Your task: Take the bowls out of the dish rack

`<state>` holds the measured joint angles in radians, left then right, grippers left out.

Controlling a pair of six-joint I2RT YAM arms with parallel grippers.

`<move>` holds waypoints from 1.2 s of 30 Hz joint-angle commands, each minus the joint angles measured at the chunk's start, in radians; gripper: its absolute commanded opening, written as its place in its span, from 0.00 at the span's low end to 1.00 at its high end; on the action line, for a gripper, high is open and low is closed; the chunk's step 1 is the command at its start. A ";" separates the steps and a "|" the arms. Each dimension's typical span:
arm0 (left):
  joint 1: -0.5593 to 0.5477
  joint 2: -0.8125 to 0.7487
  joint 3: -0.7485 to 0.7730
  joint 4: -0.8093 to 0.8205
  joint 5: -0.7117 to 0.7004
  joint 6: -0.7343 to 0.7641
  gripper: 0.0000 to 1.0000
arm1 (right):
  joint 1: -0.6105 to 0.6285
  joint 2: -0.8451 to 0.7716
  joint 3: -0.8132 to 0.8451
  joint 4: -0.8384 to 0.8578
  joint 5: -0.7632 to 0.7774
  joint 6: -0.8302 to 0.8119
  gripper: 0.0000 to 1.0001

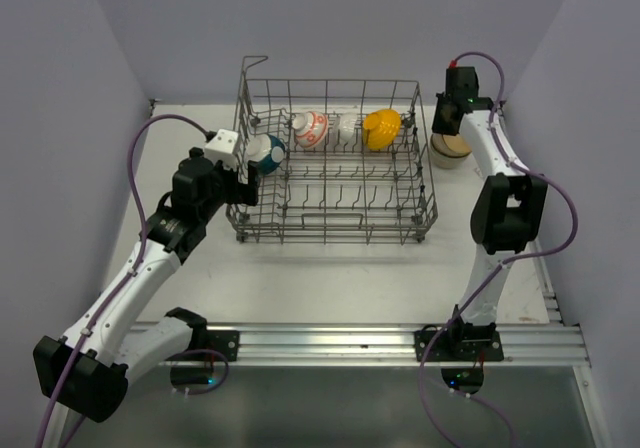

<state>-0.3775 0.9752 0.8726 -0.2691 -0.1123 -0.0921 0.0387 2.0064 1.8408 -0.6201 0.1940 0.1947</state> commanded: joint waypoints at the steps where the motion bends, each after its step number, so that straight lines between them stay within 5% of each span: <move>1: 0.002 -0.009 0.017 0.022 0.016 0.008 1.00 | -0.011 -0.008 0.096 0.045 0.050 -0.051 0.00; 36: 0.003 0.017 0.029 0.010 0.028 0.012 1.00 | -0.022 0.221 0.406 -0.283 -0.041 -0.156 0.02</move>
<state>-0.3775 0.9977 0.8726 -0.2714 -0.0902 -0.0902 0.0204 2.2345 2.1784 -0.8688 0.1589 0.0952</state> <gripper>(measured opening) 0.997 0.081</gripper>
